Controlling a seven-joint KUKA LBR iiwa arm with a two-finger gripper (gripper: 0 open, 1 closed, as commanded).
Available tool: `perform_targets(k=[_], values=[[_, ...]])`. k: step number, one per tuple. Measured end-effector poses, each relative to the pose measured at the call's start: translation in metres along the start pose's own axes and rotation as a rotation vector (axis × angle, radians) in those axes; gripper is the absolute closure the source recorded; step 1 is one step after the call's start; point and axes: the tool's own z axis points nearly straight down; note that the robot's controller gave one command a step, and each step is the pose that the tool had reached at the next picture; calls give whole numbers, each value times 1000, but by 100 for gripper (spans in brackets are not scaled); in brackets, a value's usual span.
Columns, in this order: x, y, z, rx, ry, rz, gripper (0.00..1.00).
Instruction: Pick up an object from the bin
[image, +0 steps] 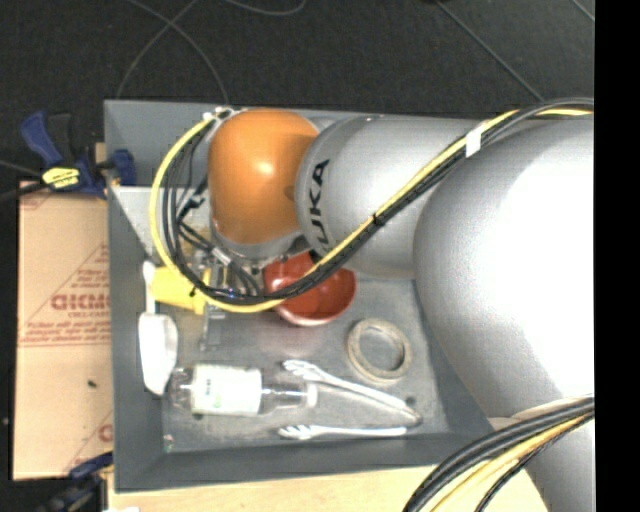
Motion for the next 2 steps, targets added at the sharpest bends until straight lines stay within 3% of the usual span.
perform_targets(k=[1, 2], values=[[-1, -1, -5, -1, -5, 5, 0], [-28, 20, 49, -5, -16, -32, 0]])
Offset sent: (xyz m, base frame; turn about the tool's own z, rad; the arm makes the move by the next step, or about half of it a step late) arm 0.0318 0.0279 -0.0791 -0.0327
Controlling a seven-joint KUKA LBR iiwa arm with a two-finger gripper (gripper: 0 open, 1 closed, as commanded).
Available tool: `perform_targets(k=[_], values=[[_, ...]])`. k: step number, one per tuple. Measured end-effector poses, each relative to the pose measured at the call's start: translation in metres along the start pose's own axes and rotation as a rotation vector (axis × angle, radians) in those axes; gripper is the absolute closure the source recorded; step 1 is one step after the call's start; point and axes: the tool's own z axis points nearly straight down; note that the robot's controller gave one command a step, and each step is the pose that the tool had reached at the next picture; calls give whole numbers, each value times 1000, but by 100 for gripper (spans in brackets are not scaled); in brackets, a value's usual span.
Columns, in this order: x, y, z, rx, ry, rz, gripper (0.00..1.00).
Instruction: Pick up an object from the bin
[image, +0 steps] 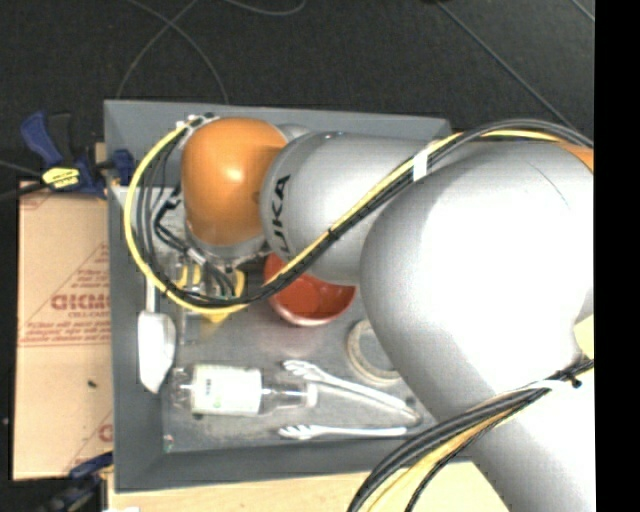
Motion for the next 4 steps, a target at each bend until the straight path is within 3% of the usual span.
perform_targets(k=[1, 2, 3, 4], values=[[-5, -4, -43, 0, -3, -132, 0], [-16, -24, -14, 1, 4, 137, 0], [1, 5, 26, 6, -9, -558, 0], [33, -18, 23, -7, -14, 236, 100]])
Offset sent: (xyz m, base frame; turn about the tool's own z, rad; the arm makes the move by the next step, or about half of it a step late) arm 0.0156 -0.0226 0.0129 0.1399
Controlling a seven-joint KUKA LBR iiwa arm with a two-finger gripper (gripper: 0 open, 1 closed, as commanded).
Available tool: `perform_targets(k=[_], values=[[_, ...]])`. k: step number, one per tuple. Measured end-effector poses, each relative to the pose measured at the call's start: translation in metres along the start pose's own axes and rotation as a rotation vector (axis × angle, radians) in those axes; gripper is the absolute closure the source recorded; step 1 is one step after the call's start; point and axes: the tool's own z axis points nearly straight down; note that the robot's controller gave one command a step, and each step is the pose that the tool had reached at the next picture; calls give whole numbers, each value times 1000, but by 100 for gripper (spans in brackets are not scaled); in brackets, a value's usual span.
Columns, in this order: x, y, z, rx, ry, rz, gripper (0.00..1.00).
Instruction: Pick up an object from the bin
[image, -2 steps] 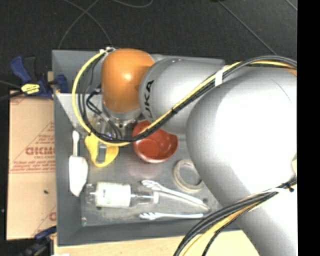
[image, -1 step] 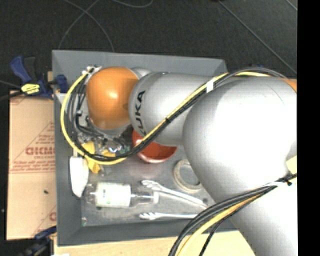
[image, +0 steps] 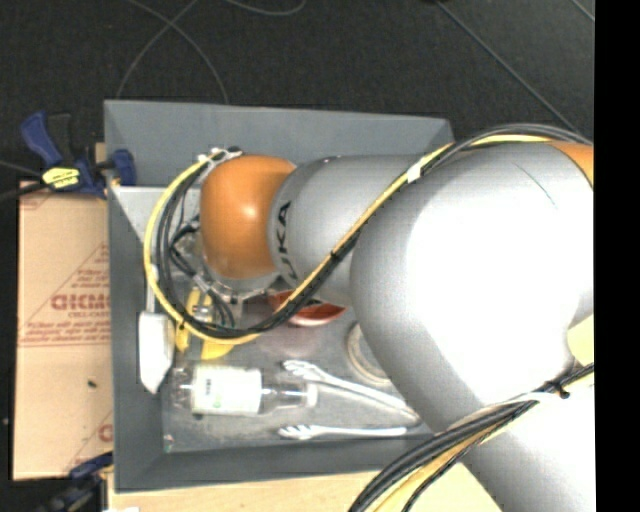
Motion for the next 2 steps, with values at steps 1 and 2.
perform_targets(k=[1, 2], values=[[1, -1, 0, 0, 1, 1, 100], [3, -3, -12, 6, 10, 0, 100]])
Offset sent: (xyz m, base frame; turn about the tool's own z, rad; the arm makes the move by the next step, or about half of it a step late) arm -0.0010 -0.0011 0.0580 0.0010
